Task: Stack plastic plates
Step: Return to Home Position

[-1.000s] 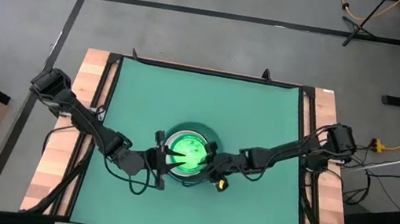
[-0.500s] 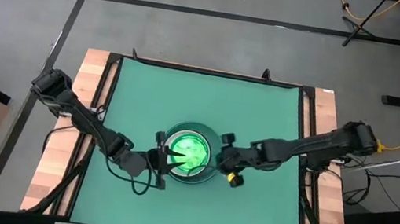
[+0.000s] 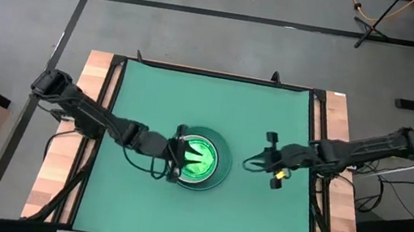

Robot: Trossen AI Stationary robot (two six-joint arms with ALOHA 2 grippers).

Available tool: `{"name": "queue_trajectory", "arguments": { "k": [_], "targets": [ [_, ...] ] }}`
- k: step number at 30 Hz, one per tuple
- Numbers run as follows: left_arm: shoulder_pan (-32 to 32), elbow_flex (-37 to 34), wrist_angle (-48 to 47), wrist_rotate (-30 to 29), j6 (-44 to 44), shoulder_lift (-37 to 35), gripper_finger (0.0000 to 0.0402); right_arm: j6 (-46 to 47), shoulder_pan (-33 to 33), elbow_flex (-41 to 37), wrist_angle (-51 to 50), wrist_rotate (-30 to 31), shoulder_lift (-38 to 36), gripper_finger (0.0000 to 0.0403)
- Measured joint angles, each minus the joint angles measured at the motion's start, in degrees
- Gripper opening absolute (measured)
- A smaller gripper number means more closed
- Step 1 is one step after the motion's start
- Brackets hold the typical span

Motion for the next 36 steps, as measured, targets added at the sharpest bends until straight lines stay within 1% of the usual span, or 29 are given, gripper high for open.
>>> {"name": "queue_trajectory", "arguments": {
  "k": [2, 5, 7, 10, 12, 15, 19, 21, 28, 30, 33, 36],
  "targets": [
    [1.63, 0.00, -0.76, 1.72, 0.33, -0.81, 0.0094, 0.55, 0.00, -2.29, 0.87, -0.42, -4.23, 0.0055],
    [3.63, -0.05, -4.81, 1.28, 0.40, -2.65, 0.0094, 1.07, -0.01, -4.63, 1.51, -0.45, -9.98, 0.0053],
    [4.72, -1.26, -5.56, 0.91, 0.44, -4.39, 0.0094, 1.13, -0.04, -6.13, 1.90, -0.33, -13.45, 0.0053],
    [6.36, -5.15, -2.89, 2.59, 0.40, -8.03, 0.0094, 1.19, -0.28, -8.69, 5.79, 0.48, -17.52, 0.0053],
    [7.70, -8.87, 1.28, 5.61, 0.21, -10.53, 0.0094, 1.74, -1.20, -10.28, 8.46, -0.02, -19.49, 0.0053],
    [10.36, -15.24, 6.95, 9.99, -1.46, -14.59, 0.0089, 2.33, -3.12, -12.30, 10.17, -2.01, -21.66, 0.0052],
    [13.92, -21.69, 11.68, 10.70, -4.64, -19.74, 0.0073, 2.92, -6.34, -14.80, 14.27, -2.89, -23.58, 0.0052],
    [15.11, -23.97, 11.79, 10.92, -6.50, -21.80, 0.0067, 5.20, -8.58, -15.96, 15.87, -3.34, -24.35, 0.0052],
    [15.37, -30.00, 12.25, 11.13, -8.77, -27.31, 0.0044, 6.73, -14.97, -20.87, 24.31, -12.43, -27.86, 0.0049],
    [15.41, -31.59, 12.36, 11.82, -9.04, -28.99, 0.0033, 6.81, -16.42, -22.09, 25.26, -14.20, -28.39, 0.0039],
    [15.38, -34.25, 13.04, 11.91, -9.11, -32.39, 0.0012, 6.80, -18.19, -23.08, 25.50, -15.53, -29.11, 0.0010],
    [15.40, -37.34, 12.95, 10.72, -10.13, -38.14, 0.0002, 6.83, -19.28, -24.04, 25.42, -15.51, -30.23, 0.0006]
  ]
}}
